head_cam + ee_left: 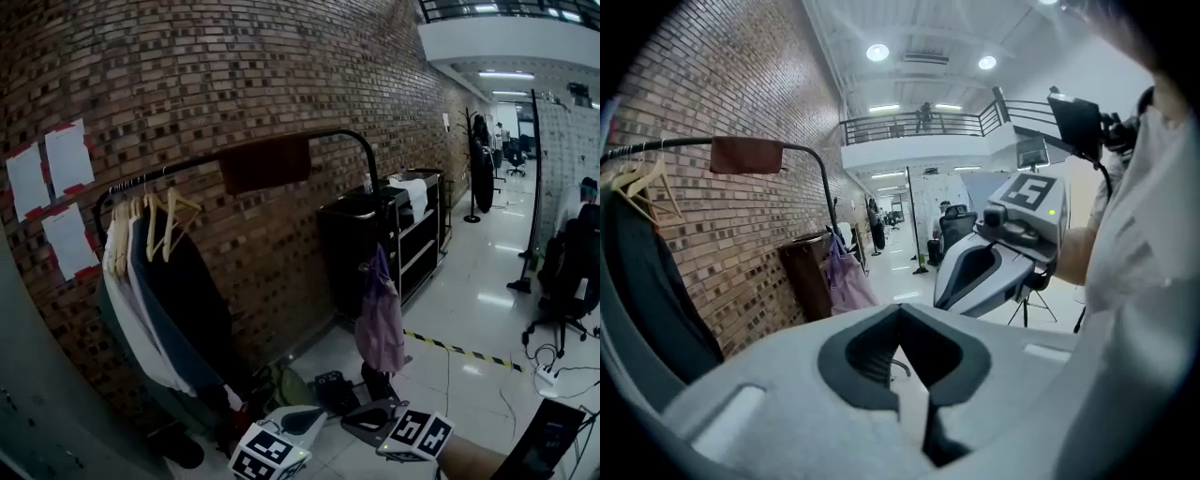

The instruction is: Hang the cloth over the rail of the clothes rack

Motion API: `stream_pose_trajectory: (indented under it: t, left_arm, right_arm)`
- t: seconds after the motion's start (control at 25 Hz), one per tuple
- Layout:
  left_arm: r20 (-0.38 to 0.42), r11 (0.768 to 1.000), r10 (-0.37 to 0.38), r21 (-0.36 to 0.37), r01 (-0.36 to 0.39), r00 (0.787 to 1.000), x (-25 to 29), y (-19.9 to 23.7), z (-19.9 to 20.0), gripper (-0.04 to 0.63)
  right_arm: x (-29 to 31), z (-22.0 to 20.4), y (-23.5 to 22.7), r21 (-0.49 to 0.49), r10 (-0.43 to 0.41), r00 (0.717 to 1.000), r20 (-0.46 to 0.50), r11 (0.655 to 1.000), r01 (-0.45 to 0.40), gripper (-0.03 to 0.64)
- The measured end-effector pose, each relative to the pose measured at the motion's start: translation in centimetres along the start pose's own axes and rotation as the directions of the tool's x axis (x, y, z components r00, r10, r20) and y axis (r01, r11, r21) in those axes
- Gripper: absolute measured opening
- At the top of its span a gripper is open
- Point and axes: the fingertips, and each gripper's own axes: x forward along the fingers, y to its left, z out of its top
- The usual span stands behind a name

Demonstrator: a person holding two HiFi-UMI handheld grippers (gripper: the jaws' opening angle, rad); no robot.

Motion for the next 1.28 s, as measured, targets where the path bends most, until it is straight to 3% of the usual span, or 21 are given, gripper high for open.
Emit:
stream_pose_trajectory:
  t: [0.28,0.6,0.84,1.28]
  left_arm:
    - [-0.008,1.000,-0.007,0.008,0.008,1.000,-9.2,-7.1,-2.4,0.002]
    - [-0.029,1.000,-0.009,-0.012,0.009,1.000,-16.1,-12.9,-5.1,0.002]
    - [-0.018,1.000,-0.010,-0.015,0.009,1.000,-18.0,-14.9,-4.2,0.002]
    - [0.022,0.999,-0.036,-0.019,0.037,0.999,-15.7,-15.9,-1.8,0.002]
  right_arm:
    - [-3.2,2.3,10.5,0.014,-0.033,0.998,0.046,0.999,0.032,0.002]
    - [-6.0,3.0,18.6,0.037,-0.054,0.995,0.085,0.998,0.051,0.002]
    - [-7.7,3.7,20.6,0.023,-0.052,0.995,0.087,0.998,0.050,0.002]
    - [-10.2,2.8,18.2,0.019,-0.085,0.994,0.061,0.996,0.084,0.002]
